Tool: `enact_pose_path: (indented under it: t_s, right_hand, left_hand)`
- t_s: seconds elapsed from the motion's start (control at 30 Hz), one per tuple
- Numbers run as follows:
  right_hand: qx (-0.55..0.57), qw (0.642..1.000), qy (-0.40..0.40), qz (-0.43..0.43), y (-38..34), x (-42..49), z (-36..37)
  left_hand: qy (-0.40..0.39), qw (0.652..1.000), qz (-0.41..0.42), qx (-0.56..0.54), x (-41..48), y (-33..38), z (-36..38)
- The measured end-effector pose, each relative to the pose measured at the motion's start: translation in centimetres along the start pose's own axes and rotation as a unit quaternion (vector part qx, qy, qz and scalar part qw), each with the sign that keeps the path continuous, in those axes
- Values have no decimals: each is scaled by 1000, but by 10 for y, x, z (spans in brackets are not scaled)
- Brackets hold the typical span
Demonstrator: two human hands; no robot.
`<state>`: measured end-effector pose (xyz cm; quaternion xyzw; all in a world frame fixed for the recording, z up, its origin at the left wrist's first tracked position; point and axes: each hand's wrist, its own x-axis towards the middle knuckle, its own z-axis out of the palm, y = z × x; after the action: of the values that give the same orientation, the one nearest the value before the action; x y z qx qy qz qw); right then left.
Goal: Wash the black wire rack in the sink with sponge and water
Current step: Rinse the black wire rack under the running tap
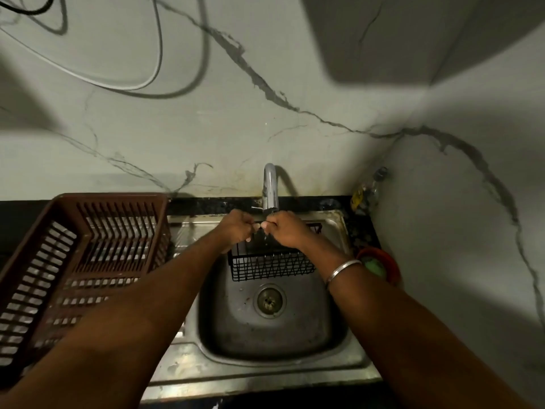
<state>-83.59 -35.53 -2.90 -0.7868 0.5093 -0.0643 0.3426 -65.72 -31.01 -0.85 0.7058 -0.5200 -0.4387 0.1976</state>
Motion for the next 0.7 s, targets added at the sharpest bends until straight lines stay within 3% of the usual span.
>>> enact_pose_path:
  t_s: [0.47,0.63,0.7]
  right_hand:
    - [-37,998,35,31,10,2,-11]
    - [-167,986,17,21,-8,10,-9]
    - [-213,977,-1,4,-16,10,-10]
  left_hand:
    - [7,1000,-11,-23,9,-23,-18]
    - [-31,996,35,78,8,-16,-4]
    - [-21,997,41,62,9,-16,5]
